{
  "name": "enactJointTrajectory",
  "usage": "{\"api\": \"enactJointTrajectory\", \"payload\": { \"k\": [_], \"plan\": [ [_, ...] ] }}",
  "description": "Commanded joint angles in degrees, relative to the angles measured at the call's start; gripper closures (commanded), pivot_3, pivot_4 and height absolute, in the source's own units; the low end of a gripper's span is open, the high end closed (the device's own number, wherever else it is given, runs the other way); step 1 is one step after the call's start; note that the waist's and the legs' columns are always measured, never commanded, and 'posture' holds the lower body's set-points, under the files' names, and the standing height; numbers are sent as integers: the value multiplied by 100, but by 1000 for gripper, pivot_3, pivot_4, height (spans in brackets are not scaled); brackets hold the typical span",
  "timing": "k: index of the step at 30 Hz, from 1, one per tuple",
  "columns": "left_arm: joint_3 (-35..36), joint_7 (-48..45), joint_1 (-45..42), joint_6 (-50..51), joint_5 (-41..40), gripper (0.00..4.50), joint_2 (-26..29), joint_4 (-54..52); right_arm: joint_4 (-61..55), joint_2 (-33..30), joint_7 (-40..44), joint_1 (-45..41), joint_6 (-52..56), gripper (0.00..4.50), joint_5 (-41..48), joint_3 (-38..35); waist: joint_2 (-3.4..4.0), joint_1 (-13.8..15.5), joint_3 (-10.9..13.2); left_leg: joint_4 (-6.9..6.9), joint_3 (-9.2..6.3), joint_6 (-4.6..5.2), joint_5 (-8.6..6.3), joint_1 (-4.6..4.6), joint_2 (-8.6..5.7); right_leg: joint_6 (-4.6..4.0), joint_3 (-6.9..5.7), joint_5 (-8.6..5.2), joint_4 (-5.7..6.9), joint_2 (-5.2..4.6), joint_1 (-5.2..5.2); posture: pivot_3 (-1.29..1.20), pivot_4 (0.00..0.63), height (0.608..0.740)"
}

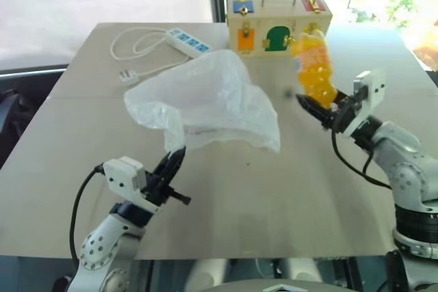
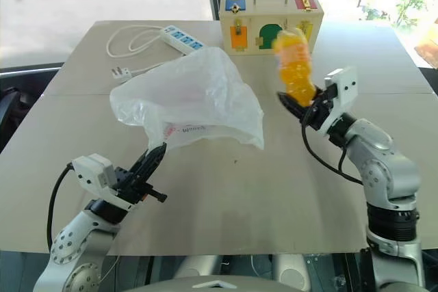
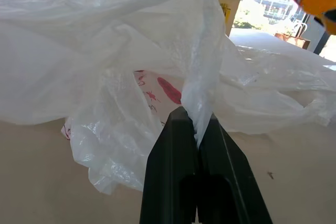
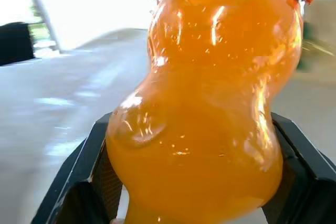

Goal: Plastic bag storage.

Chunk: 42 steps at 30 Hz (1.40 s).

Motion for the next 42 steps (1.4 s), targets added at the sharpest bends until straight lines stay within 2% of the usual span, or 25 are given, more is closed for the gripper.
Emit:
{"api": "enactJointTrajectory", "payload": {
  "k": [1, 4, 8, 13, 17, 24, 28, 32, 35, 38, 42],
  "plan": [
    [-71, -195, 148, -109, -208, 4500, 42, -207, -677, -280, 615, -14, 458, 1754, 757, 408, -2, -1, 0, -2, 0, 1, -1, 0, 0, 0, -1, 0, -3, -2, 0, 0, 150, 740],
    [-131, -297, 250, -152, -281, 4500, 40, -297, -692, -535, 869, -2, 840, 1754, 1006, 715, -3, 27, 1, 0, 1, 0, -2, 0, -2, 0, -2, 0, -6, -11, 0, 0, 150, 740],
    [-367, -440, 544, -218, -366, 4500, -3, -490, -308, -1176, 1863, -127, 598, 1754, 200, 1902, -17, 68, 1, 12, 8, -21, -15, -5, -4, -12, -2, -8, -16, -16, 5, 0, 150, 740],
    [-474, -419, 641, -318, -322, 4500, -19, -554, 225, -946, 2258, -446, 15, 1754, -388, 2485, -16, 67, 4, 20, 8, -24, -16, -5, -2, -17, -3, -11, -10, -14, 5, 0, 150, 740],
    [-570, -464, 705, -397, -289, 4500, 21, -627, 764, -585, 2182, -810, -122, 1754, -930, 2899, -19, 61, 4, 20, 8, -24, -16, -4, -2, 0, -2, -1, -10, -10, 3, 0, 150, 740],
    [-838, -654, 900, -578, -133, 4500, 149, -594, 1925, 504, 1264, -1500, -141, 1754, -1750, 3091, -20, 64, 8, 14, 6, -25, -16, -6, -2, 0, 0, 1, -9, -9, -3, 0, 150, 740],
    [-858, -680, 894, -649, -126, 4500, 170, -515, 2809, 1618, 110, -2041, 211, 1754, -1742, 2391, -19, 45, 9, 14, 9, -28, -15, -5, -2, -2, 8, 2, 4, -6, -10, 0, 150, 740],
    [-860, -707, 852, -695, -100, 4500, 187, -413, 3435, 2400, -813, -2492, 394, 1754, -1845, 1884, -17, 27, 11, 5, 10, -32, -12, -6, -2, -7, 15, 5, 10, 5, -22, 0, 150, 740],
    [-845, -647, 679, -701, -74, 4500, 177, -314, 3648, 2972, -1404, -2713, 159, 223, -1741, 1383, -16, 19, 10, -6, 9, -33, -11, -6, -2, -13, 15, 10, 9, 13, -27, 0, 150, 740],
    [-798, -552, 504, -680, -95, 4500, 144, -240, 3556, 3014, -1560, -2643, 25, 97, -1957, 1374, -12, -17, 7, -15, 9, -35, -8, -5, -1, -16, 15, 11, 10, 27, -31, 0, 150, 740],
    [-814, -470, 360, -671, -66, 4500, 114, -138, 2974, 2585, -1121, -2259, 272, 97, -1911, 1621, -13, -47, 5, -18, 10, -17, 4, -4, -2, -16, 16, 12, 9, 29, -31, 0, 150, 740]
  ]
}}
